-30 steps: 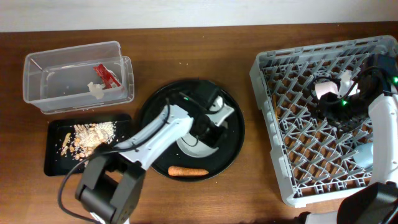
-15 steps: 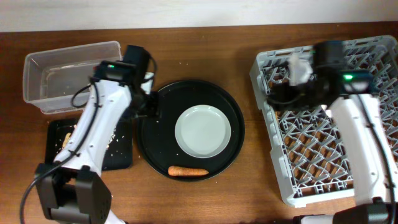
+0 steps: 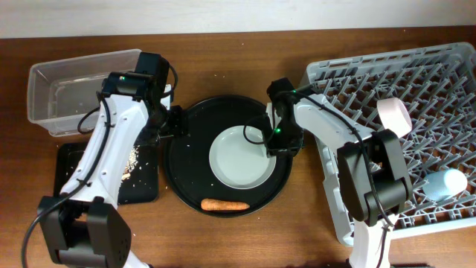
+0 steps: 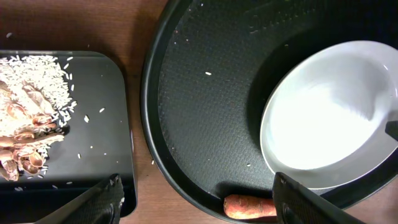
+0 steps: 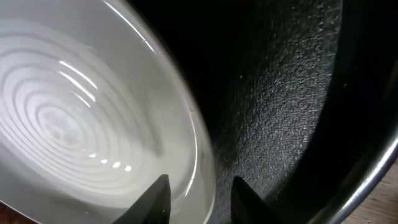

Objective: Sort waste into correct bins and load items into the dishwasher rack

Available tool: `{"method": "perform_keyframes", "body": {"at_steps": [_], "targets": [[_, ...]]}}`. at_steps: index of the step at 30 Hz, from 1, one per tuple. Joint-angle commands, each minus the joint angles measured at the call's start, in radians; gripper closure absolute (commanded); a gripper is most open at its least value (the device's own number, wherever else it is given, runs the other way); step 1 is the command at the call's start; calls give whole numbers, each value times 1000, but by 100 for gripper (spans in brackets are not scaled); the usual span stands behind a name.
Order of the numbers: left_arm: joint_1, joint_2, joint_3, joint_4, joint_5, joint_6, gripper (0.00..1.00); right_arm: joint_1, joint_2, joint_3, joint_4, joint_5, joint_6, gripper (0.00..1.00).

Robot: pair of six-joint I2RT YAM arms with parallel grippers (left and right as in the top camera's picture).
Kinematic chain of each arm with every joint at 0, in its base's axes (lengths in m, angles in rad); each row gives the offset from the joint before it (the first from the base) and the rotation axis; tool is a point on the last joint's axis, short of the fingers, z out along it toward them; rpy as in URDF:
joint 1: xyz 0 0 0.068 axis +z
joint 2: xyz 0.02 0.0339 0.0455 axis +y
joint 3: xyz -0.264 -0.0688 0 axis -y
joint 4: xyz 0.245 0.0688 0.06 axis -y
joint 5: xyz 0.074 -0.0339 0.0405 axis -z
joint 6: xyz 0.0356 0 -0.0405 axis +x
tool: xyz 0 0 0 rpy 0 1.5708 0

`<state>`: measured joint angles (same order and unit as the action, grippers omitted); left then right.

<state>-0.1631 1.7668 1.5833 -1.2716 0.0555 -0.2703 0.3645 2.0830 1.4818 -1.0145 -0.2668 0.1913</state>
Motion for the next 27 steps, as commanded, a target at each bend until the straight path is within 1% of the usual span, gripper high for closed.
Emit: {"method": "perform_keyframes", "body": {"at_steps": [1,3,5,6,15,17,19,21,23,25,27], "targets": [[0,-15,7,2,8,-10,23,8,7,-8,2,10,9,84],[0,-15,7,2,8,-10,23,16,7,-8,2,10,9,85],[0,-15,7,2,8,-10,24,23,7,-8,2,10,9,94],[0,-15,7,1,8,-10,24,23,7,-8,2,10,9,95],[0,-15,7,-2,8,-10,24,21,2,-8,42,17,8,96],[0,-15,7,-2,8,-10,24,11,-61,10,43,49,8,96],[0,-15,7,-2,8,-10,24,-6,-154,35,27,128,8,96],[0,-15,7,-1,8,-10,23,-41,-292,45,16,213,-8,96],[0,-15,7,-1,8,-10,23,-87,-408,45,5,267,-72,96],[0,-15,7,-1,8,-10,23,-126,-494,45,-3,374,-83,96],[0,-15,7,-1,8,-10,23,-184,-594,45,7,581,-88,96]]}}
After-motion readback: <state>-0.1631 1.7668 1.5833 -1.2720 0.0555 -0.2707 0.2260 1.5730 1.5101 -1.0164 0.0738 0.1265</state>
